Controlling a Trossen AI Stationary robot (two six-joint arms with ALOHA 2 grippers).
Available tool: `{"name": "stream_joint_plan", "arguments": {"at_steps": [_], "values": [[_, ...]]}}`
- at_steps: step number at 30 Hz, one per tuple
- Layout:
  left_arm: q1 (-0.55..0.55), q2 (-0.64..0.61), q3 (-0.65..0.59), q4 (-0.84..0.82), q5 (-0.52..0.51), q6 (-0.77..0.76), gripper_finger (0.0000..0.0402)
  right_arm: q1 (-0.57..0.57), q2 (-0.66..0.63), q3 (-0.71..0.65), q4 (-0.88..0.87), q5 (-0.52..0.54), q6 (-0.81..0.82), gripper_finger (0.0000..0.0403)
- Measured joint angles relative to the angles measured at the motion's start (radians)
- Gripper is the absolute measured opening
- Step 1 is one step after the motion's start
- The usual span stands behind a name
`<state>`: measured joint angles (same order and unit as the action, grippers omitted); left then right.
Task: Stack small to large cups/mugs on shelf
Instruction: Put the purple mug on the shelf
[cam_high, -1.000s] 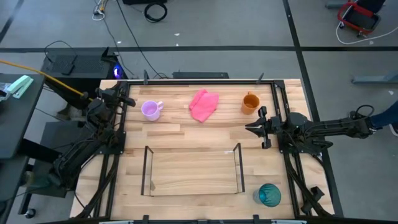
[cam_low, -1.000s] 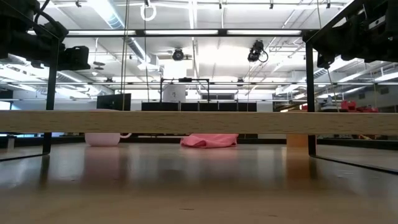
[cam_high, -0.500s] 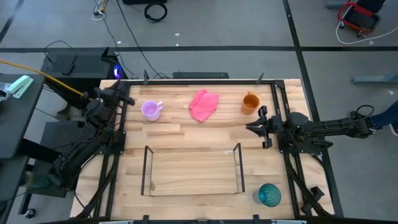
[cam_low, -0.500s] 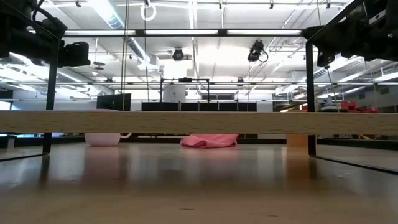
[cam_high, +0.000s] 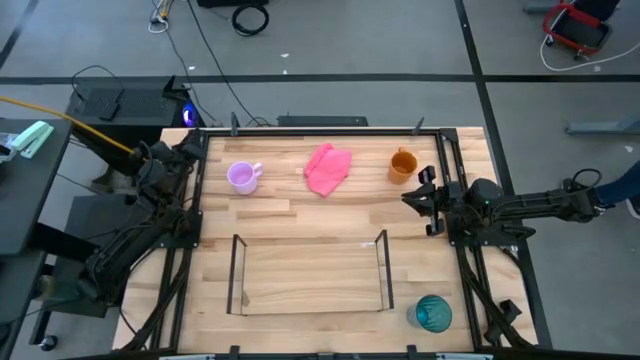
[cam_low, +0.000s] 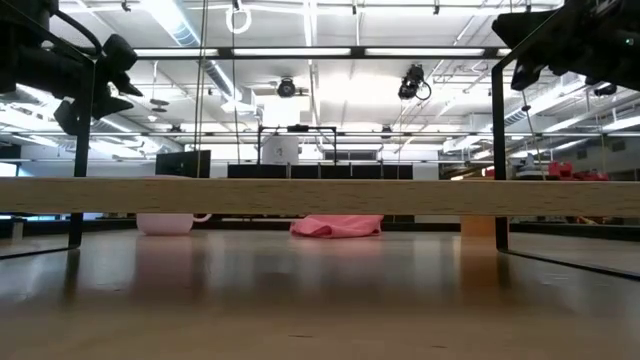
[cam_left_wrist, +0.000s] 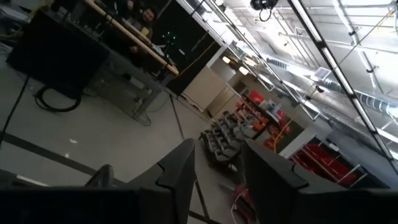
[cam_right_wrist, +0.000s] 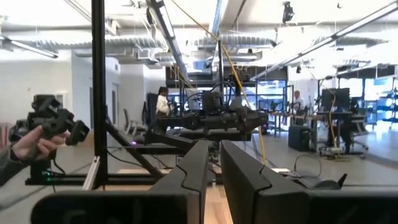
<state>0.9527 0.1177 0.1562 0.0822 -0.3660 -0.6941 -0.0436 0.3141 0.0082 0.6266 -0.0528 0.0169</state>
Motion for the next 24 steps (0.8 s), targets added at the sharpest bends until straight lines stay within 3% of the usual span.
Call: {"name": "stream_joint_plan", "arguments": {"at_steps": [15,24], "values": [[-0.002,0.002,0.0,-0.135,0.008,0.025,0.0153,0.0,0.0,0.0,-0.005,0.0,0.078,0.0051],[-0.001,0.002,0.0,-0.075,0.039,0.102,0.0137,0.0,0.0,0.0,-0.005,0.0,0.084,0.0051]]}}
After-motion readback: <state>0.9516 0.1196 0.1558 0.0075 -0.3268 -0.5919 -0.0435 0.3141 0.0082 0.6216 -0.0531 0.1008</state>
